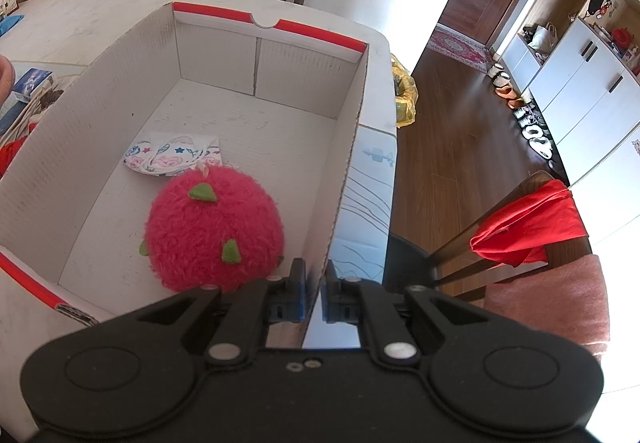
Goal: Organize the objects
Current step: 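Grasp the pink towel with the left gripper, then lift the pink towel and carry it toward the cardboard box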
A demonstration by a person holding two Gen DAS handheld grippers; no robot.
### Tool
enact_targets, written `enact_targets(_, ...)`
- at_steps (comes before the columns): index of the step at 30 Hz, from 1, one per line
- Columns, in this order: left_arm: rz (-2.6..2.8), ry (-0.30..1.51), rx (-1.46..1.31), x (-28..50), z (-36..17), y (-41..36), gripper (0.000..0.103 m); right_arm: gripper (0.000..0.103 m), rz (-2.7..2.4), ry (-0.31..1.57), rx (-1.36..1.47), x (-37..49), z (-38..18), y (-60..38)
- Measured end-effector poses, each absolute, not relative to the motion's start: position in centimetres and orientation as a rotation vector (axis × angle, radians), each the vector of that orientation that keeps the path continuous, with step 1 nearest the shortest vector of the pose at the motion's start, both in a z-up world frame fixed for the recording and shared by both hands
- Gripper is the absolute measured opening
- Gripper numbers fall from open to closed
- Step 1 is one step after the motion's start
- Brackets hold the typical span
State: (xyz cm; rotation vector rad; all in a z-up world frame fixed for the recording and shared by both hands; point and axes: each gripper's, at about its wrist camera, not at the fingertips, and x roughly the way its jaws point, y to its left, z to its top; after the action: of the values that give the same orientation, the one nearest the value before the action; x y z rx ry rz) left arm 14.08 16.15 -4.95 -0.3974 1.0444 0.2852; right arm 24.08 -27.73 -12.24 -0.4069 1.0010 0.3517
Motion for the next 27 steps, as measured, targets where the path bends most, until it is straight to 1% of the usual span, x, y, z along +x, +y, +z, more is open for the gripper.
enact_targets(5, 0.263, 1.124, -0.384, 14.9, -8.2, 15.5, 0.017, 0.007, 0.351, 1.001, -0.407, 24.1, -12.2, -27.7)
enact_targets(9, 0.272, 1.149, -0.384, 15.0, -9.6, 15.9, 0.019, 0.007, 0.351, 1.001, -0.406, 24.1, -12.2, -27.7)
enact_targets(11, 0.28, 1.158, -0.385, 15.0, -10.0, 16.1, 0.023, 0.007, 0.351, 1.0, -0.406, 24.1, -12.2, -27.7)
enact_targets(13, 0.277, 1.168, -0.403, 14.9, -10.3, 16.5, 0.031, 0.007, 0.351, 1.001, -0.405, 24.1, -12.2, -27.8)
enact_targets(14, 0.273, 1.175, -0.404, 14.8, -10.3, 16.4, 0.033, 0.007, 0.351, 1.001, -0.405, 24.1, -12.2, -27.8)
enact_targets(16, 0.264, 1.181, -0.393, 14.6, -10.3, 16.1, 0.046, 0.007, 0.35, 1.001, -0.407, 24.0, -12.3, -27.7)
enact_targets(18, 0.25, 1.179, -0.391, 14.3, -10.3, 15.6, 0.048, 0.007, 0.349, 0.999, -0.408, 24.0, -12.3, -27.6)
enact_targets(20, 0.239, 1.189, -0.385, 14.2, -10.4, 15.1, 0.048, 0.007, 0.348, 0.998, -0.41, 24.0, -12.3, -27.5)
enact_targets(22, 0.245, 1.204, -0.351, 14.2, -10.6, 14.4, 0.046, 0.007, 0.347, 0.999, -0.41, 23.9, -12.3, -27.4)
enact_targets(23, 0.252, 1.207, -0.329, 14.3, -10.6, 14.1, 0.043, 0.007, 0.348, 0.999, -0.41, 23.9, -12.3, -27.4)
enact_targets(25, 0.261, 1.214, -0.295, 14.4, -10.6, 13.6, 0.027, 0.007, 0.348, 0.999, -0.41, 23.9, -12.4, -27.4)
enact_targets(27, 0.272, 1.2, -0.282, 14.2, -10.2, 13.5, 0.018, 0.007, 0.347, 0.998, -0.409, 23.9, -12.4, -27.4)
